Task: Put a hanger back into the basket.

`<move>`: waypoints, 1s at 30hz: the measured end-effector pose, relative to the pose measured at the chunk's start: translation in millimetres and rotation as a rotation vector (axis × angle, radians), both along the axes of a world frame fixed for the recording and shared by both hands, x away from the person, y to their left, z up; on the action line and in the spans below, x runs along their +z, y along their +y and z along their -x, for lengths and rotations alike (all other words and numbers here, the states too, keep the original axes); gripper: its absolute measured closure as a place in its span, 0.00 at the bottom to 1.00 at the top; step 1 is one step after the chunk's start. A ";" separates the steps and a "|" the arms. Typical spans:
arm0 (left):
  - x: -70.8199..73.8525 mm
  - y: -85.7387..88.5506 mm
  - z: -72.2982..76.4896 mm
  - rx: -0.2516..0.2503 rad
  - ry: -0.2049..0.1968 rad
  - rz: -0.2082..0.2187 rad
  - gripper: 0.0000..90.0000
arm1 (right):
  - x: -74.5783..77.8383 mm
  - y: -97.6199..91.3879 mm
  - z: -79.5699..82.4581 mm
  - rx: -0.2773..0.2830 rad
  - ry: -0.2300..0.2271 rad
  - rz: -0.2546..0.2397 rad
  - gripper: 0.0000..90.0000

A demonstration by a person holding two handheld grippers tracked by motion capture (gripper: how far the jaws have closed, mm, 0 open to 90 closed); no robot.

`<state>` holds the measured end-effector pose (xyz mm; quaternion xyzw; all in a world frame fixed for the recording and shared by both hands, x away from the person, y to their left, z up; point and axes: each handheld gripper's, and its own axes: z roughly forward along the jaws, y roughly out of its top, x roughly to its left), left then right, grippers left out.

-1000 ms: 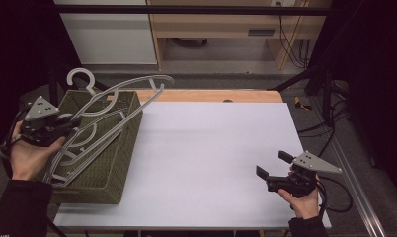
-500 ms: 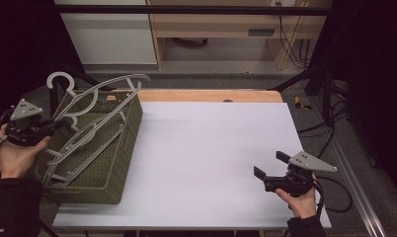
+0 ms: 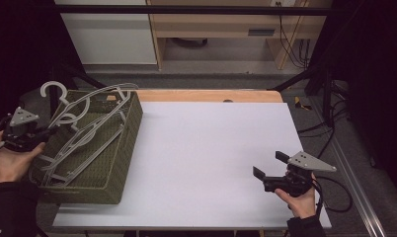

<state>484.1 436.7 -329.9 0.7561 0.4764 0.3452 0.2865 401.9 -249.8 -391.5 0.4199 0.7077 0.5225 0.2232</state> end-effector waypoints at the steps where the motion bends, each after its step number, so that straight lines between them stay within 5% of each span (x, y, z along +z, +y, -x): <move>1: -1.5 1.2 0.1 0.003 0.003 -0.001 0.91 | -0.2 0.0 0.0 0.000 0.001 -0.001 0.03; 9: -4.8 12.3 5.1 0.016 0.005 0.004 0.92 | 0.1 0.4 0.3 0.000 0.001 -0.002 0.03; 14: -5.5 8.1 2.5 0.019 0.022 -0.046 0.91 | 0.2 0.7 0.4 0.006 0.002 0.000 0.03; 19: -9.2 10.3 1.0 0.029 0.024 -0.031 0.91 | -0.5 1.2 0.2 0.004 0.006 0.002 0.03; 25: -14.3 4.9 -2.2 0.032 0.036 -0.112 0.91 | -1.3 1.6 -0.1 0.015 0.003 0.018 0.03; 30: -23.0 2.1 -5.5 0.012 0.066 -0.096 0.91 | -1.9 1.6 -0.6 0.016 0.006 0.013 0.03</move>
